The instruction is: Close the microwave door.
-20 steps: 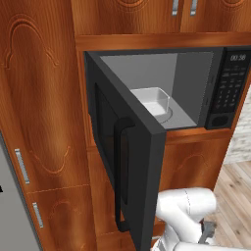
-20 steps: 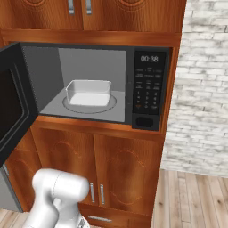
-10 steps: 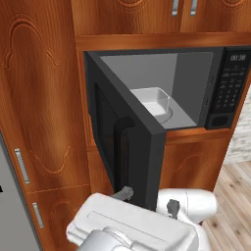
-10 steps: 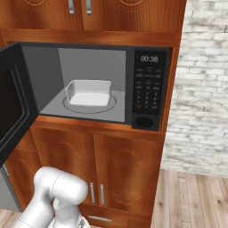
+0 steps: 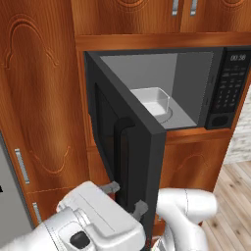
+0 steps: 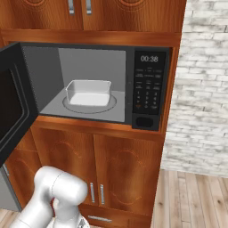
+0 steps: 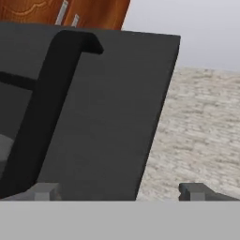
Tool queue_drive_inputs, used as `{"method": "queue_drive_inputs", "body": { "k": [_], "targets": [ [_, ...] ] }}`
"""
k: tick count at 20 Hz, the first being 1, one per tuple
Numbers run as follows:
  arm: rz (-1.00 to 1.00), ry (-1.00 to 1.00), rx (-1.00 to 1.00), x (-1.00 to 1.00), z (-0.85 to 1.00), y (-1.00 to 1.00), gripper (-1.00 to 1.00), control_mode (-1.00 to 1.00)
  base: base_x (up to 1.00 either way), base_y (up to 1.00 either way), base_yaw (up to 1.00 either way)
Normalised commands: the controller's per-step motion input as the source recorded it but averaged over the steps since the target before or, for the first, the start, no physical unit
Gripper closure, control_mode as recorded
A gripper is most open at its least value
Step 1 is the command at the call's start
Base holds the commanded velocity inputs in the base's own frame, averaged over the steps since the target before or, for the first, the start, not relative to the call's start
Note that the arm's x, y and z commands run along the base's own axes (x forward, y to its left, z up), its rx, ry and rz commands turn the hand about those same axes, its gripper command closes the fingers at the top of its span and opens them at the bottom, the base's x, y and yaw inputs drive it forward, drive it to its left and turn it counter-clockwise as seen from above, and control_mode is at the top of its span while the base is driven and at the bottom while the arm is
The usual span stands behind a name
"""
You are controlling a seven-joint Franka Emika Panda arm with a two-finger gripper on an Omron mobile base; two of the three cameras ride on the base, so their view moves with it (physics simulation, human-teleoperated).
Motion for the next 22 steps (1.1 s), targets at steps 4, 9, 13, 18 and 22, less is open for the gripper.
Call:
{"method": "queue_drive_inputs", "body": {
  "k": [4,9,13,18,22],
  "targets": [
    [-0.08,0.22,0.03,0.44,-0.01,-0.62,-1.0,-1.0,0.0,0.0,0.0],
    [-0.02,0.28,0.09,0.56,-0.02,-0.9,-1.0,-1.0,0.0,0.0,0.0],
    [0.0,0.12,0.2,0.33,-0.09,-1.0,-1.0,-1.0,0.0,0.0,0.0],
    [0.07,0.02,0.18,0.54,0.0,-1.0,-1.0,-1.0,0.0,0.0,0.0],
    [0.15,0.01,0.16,0.93,0.0,-1.0,-1.0,-1.0,0.0,0.0,0.0]
  ]
}}
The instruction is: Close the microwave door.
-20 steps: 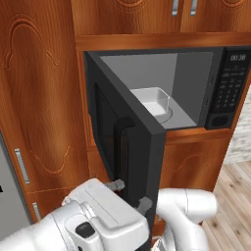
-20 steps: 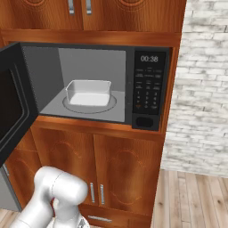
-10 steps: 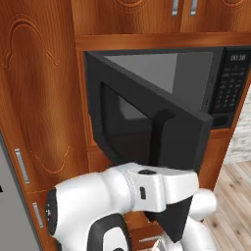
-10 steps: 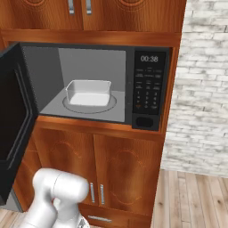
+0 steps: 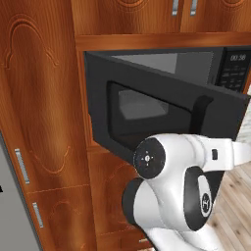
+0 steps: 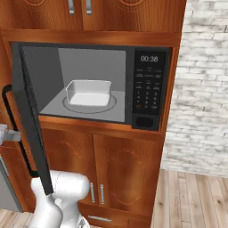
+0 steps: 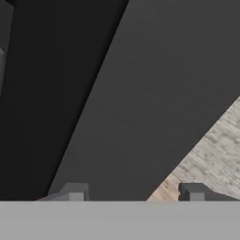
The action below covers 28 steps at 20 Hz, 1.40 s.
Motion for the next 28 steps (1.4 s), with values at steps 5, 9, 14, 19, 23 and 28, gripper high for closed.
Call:
{"method": "queue_drive_inputs", "body": {
  "k": [5,9,14,19,23,28],
  "targets": [
    [0.18,0.0,0.13,1.0,-0.03,-1.0,-1.0,-1.0,0.0,0.0,0.0],
    [0.19,0.0,0.11,1.0,-0.09,-1.0,-1.0,-1.0,0.0,0.0,0.0],
    [0.19,0.0,0.08,1.0,-0.01,-1.0,-1.0,-1.0,0.0,0.0,0.0],
    [0.18,0.0,0.06,1.0,-0.06,-1.0,-1.0,-1.0,0.0,0.0,0.0],
    [0.15,0.0,0.02,1.0,-0.03,-0.9,-1.0,-1.0,0.0,0.0,0.0],
    [0.06,0.0,0.0,1.0,0.0,-0.45,-1.0,-1.0,0.0,0.0,0.0]
  ]
}}
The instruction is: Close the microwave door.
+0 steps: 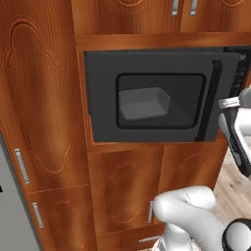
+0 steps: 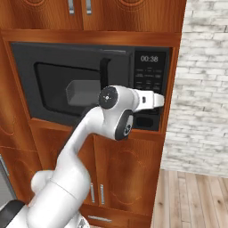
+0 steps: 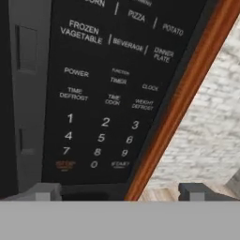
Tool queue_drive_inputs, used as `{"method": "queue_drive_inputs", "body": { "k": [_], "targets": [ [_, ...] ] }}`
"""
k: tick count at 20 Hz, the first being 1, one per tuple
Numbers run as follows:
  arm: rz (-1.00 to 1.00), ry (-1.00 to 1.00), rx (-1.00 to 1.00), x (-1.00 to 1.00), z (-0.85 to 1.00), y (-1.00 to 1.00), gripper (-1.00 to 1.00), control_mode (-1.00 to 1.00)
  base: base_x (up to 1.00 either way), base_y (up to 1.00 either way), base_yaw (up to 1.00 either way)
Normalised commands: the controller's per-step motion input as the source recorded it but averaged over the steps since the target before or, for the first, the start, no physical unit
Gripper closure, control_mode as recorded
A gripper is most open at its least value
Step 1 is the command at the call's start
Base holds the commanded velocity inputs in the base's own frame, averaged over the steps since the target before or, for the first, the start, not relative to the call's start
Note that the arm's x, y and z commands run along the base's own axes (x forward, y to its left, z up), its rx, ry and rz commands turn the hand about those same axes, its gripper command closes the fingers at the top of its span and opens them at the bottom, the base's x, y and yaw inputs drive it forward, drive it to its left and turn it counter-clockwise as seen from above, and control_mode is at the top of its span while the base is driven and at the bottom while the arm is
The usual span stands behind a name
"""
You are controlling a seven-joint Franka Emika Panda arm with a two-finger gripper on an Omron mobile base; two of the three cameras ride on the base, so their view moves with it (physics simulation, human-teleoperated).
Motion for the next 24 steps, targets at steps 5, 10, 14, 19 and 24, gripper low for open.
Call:
{"method": "queue_drive_inputs", "body": {
  "k": [5,10,14,19,24],
  "targets": [
    [0.01,0.0,0.0,1.0,-0.03,0.14,-1.0,-1.0,0.0,0.0,0.0],
    [-0.06,0.0,0.0,1.0,-0.09,0.29,-1.0,-1.0,0.0,0.0,0.0],
    [-0.17,-0.02,0.0,0.93,-0.24,0.31,-1.0,-1.0,0.0,0.0,0.0],
    [-0.21,-0.32,0.01,-0.78,-0.48,0.33,-1.0,-1.0,0.0,0.0,0.0],
    [-0.14,-0.51,0.0,-1.0,-1.0,0.62,-1.0,-1.0,0.0,0.0,0.0]
  ]
}}
